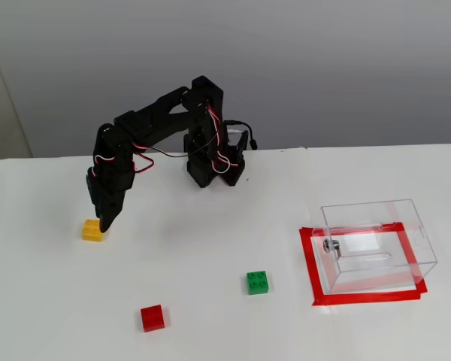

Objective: Pick the yellow lego brick and place it into the transparent box

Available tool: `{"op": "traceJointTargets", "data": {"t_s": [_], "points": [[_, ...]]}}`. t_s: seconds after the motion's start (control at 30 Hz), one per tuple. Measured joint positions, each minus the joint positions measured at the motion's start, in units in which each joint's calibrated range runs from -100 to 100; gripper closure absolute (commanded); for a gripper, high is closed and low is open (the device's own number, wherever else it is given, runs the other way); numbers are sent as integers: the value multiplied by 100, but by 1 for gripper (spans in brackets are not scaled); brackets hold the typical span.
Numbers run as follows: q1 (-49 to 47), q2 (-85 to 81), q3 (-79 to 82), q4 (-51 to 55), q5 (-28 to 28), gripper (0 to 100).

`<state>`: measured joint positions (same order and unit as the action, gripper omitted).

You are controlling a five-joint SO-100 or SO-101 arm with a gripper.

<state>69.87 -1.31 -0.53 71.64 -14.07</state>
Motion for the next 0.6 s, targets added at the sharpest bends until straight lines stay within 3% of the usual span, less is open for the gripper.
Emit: {"op": "traceJointTargets", "data": {"t_s": [0.5, 0.6], "points": [[235, 533, -97, 0, -1309, 80], [395, 567, -97, 0, -1378, 75]]}}
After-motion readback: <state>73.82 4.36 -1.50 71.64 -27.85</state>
